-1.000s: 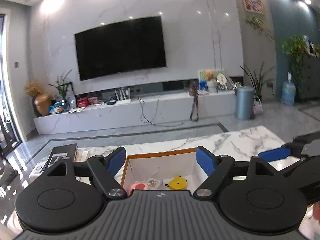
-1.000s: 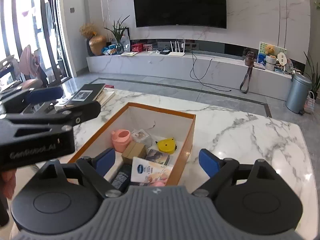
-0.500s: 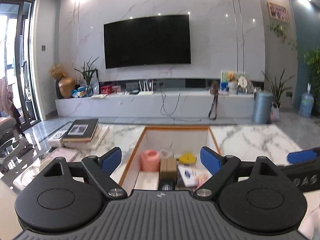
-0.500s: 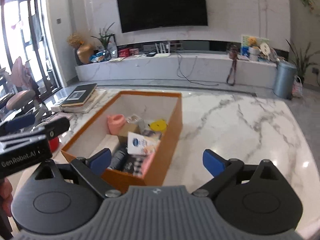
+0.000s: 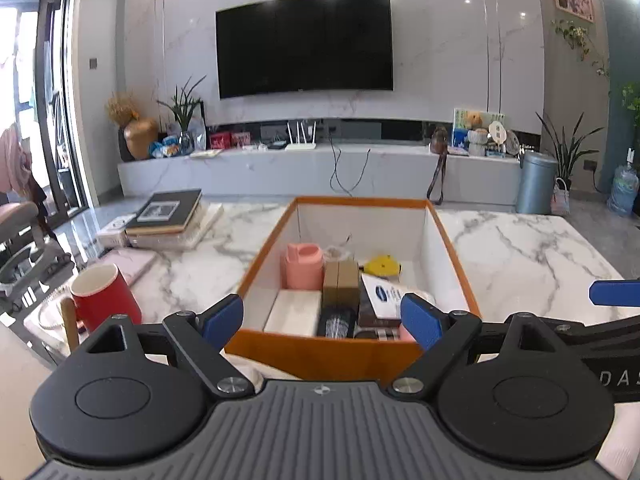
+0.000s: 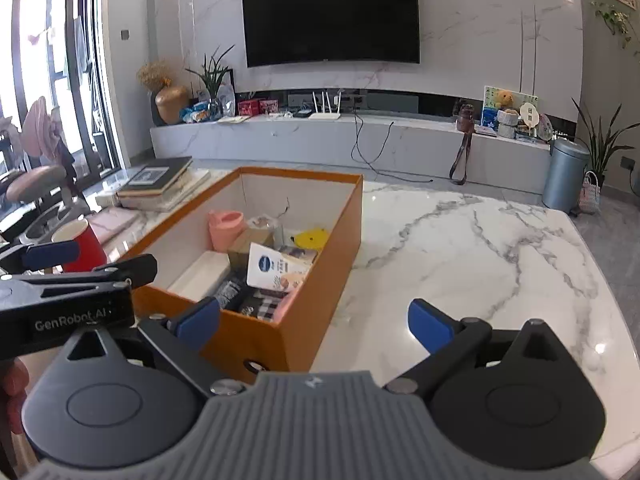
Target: Organize rigid objects
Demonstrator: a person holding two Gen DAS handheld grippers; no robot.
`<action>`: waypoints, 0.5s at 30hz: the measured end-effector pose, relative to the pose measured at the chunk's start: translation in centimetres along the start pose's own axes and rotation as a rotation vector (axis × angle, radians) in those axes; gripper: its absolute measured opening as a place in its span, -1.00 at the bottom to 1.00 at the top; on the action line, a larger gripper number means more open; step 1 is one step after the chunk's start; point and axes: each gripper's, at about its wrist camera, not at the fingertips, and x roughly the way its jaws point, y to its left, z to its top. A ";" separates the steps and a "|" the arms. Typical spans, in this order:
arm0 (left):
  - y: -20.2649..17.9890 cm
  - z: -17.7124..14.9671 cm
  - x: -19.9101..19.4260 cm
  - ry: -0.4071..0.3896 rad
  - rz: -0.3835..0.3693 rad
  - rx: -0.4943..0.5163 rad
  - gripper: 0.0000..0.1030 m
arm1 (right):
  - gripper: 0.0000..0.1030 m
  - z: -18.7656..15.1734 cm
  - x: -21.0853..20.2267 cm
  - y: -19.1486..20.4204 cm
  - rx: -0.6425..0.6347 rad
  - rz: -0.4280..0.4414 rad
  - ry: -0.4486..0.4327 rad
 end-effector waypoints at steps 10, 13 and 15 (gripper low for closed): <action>0.1 -0.7 0.7 0.036 -0.007 0.002 1.00 | 0.92 -1.4 2.5 -0.3 0.055 -0.014 0.100; 0.3 -0.7 0.8 0.040 -0.007 -0.005 1.00 | 0.92 -1.6 2.7 0.0 0.041 -0.019 0.109; 0.6 -0.7 0.9 0.042 -0.008 -0.017 1.00 | 0.92 -1.8 2.8 0.2 0.040 -0.019 0.116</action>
